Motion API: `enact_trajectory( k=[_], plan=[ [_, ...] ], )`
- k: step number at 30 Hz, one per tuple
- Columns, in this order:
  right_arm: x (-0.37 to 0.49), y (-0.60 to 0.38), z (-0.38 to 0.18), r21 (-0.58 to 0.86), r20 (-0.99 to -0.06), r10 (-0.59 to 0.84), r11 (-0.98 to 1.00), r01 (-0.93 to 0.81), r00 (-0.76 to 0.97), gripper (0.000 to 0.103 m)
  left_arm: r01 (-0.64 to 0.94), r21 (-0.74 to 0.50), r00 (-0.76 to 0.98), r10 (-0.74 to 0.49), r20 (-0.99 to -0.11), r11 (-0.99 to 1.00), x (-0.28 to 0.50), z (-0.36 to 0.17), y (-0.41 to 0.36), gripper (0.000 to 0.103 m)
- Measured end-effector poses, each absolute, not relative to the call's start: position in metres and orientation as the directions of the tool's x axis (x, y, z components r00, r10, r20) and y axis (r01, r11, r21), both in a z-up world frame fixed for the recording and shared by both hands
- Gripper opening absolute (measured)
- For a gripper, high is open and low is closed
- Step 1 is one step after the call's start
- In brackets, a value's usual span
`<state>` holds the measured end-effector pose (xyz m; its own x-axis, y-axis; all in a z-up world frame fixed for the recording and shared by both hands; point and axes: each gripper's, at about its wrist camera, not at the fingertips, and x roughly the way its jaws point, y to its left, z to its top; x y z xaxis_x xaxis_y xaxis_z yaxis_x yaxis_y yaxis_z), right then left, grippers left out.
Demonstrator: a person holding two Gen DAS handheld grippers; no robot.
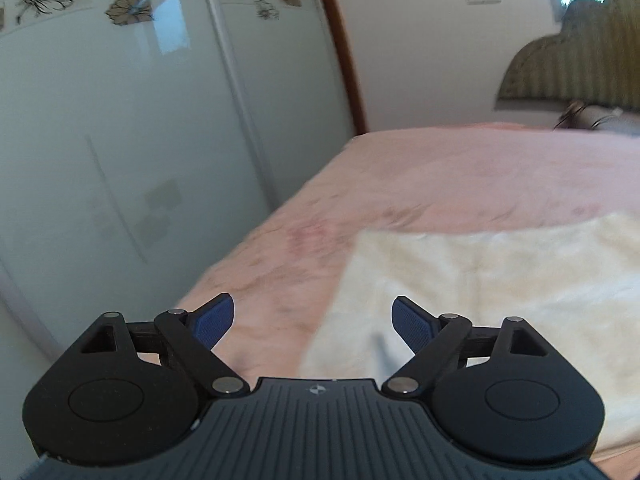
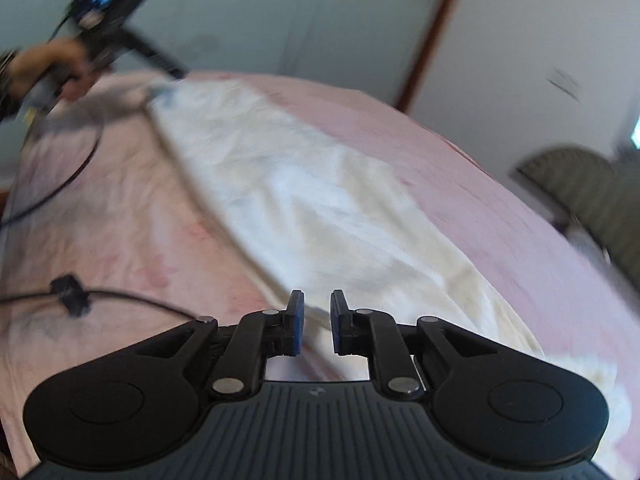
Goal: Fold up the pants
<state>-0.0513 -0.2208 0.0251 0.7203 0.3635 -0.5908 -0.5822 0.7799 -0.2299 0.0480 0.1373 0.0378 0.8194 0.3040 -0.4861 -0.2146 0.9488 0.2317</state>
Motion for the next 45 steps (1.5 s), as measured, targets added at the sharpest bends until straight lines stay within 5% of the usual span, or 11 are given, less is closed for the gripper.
enact_trajectory(
  k=[7, 14, 19, 21, 23, 25, 35, 37, 38, 41, 45],
  plan=[
    [-0.033, -0.318, -0.008, -0.110, -0.658, 0.012, 0.988, -0.112, 0.753, 0.014, 0.266, 0.175, 0.847, -0.143, -0.512, 0.948, 0.037, 0.042, 0.018, 0.088],
    [-0.073, -0.376, 0.004, 0.045, -0.643, -0.003, 0.998, 0.042, 0.766, 0.016, 0.724, 0.141, 0.624, -0.554, -0.552, 0.675, -0.001, 0.010, -0.109, 0.074],
    [-0.042, -0.405, 0.037, 0.021, -0.558, -0.101, 0.991, 0.135, 0.824, 0.018, 0.793, 0.105, 0.539, -0.611, -0.581, 0.600, 0.002, -0.020, -0.150, 0.062],
    [-0.018, -0.411, 0.046, 0.054, -0.531, -0.094, 0.988, 0.144, 0.842, 0.028, 0.782, 0.094, 0.543, -0.600, -0.588, 0.616, 0.009, -0.032, -0.158, 0.059],
    [0.017, -0.421, 0.050, 0.113, -0.522, -0.081, 0.980, 0.163, 0.849, 0.058, 0.769, 0.103, 0.559, -0.587, -0.585, 0.630, 0.011, -0.040, -0.158, 0.055],
    [0.051, -0.428, 0.049, 0.152, -0.532, -0.086, 0.969, 0.195, 0.843, 0.067, 0.767, 0.093, 0.562, -0.595, -0.575, 0.635, 0.013, -0.044, -0.158, 0.055],
    [0.186, -0.420, -0.005, -0.120, -0.753, -0.284, 0.946, 0.300, 0.593, 0.067, 0.775, 0.018, 0.528, -0.631, -0.568, 0.632, 0.019, -0.044, -0.156, 0.061],
    [0.186, -0.423, -0.012, -0.114, -0.758, -0.269, 0.951, 0.286, 0.594, 0.065, 0.781, 0.020, 0.524, -0.638, -0.565, 0.624, 0.019, -0.043, -0.157, 0.065],
    [0.184, -0.425, -0.012, -0.100, -0.755, -0.261, 0.952, 0.288, 0.602, 0.048, 0.784, 0.025, 0.524, -0.639, -0.563, 0.621, 0.018, -0.043, -0.157, 0.066],
    [0.168, -0.432, -0.006, -0.071, -0.730, -0.265, 0.946, 0.315, 0.630, 0.017, 0.789, 0.042, 0.529, -0.642, -0.555, 0.613, 0.015, -0.043, -0.159, 0.068],
    [0.130, -0.453, 0.010, 0.102, -0.663, -0.209, 0.926, 0.364, 0.719, 0.011, 0.790, 0.035, 0.528, -0.651, -0.546, 0.612, 0.017, -0.043, -0.159, 0.066]
  ],
)
